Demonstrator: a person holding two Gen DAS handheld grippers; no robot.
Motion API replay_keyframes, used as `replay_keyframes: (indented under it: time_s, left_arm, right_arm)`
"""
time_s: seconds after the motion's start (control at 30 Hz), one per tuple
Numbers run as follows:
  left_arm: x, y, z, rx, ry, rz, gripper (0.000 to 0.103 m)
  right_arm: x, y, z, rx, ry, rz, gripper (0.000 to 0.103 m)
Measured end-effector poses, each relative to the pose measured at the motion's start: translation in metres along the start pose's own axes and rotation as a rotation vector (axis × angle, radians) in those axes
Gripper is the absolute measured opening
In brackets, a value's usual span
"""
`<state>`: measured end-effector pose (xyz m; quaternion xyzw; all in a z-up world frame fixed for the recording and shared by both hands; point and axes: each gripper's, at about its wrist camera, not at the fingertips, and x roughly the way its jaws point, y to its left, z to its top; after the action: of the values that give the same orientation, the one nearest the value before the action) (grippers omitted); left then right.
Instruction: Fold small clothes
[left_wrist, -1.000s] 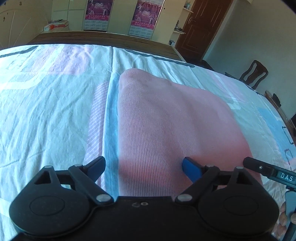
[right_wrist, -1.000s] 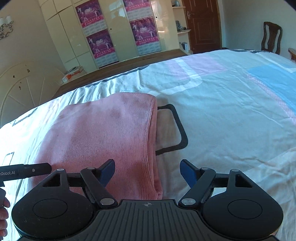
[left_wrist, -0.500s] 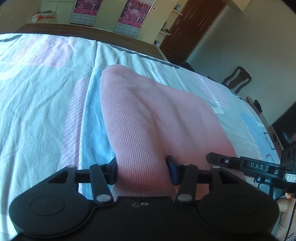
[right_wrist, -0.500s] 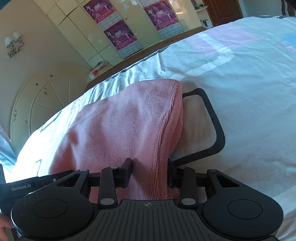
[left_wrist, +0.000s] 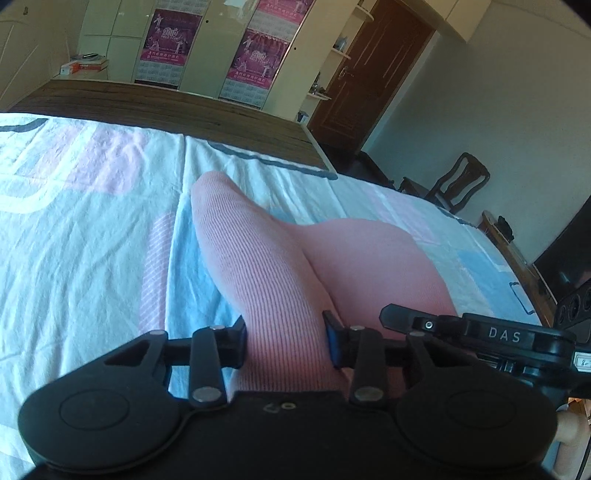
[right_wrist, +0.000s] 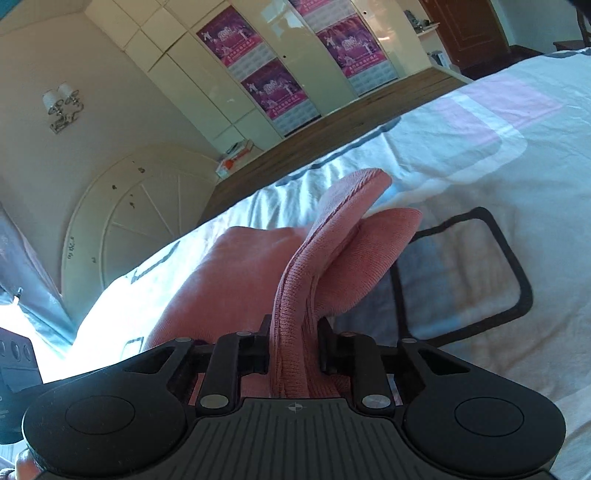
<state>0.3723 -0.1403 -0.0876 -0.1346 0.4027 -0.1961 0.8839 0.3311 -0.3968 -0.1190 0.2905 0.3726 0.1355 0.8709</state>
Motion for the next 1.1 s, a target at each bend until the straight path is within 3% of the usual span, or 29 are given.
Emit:
replay_keyframes:
  time_s: [0.27,0.57,0.73,0.93,1.1]
  left_arm:
    - [-0.076,0.053,0.016,0.013,-0.085,0.055,0.036]
    - [-0.165,0.191,0.025,-0.023,-0.149,0.118,0.036]
    - [-0.194,0.268,0.039,-0.02,-0.169,0.173,0.036]
    - [-0.192,0.335,0.039,-0.037,-0.157,0.251,0.036]
    - [-0.178,0.385,0.017,-0.089,-0.105,0.297,0.043]
  right_arm:
    - [0.026,0.088,-0.014,-0.038,-0.006,0.099,0.022]
    - [0.113,0.219,-0.057,-0.089,0.032,0.162,0.022]
    - [0.18,0.28,-0.082,-0.086,0.056,0.195,0.022]
    - [0.248,0.307,-0.1,-0.084,0.116,0.149,0.022]
    - [0.27,0.292,-0.104,-0.094,0.123,0.015,0.021]
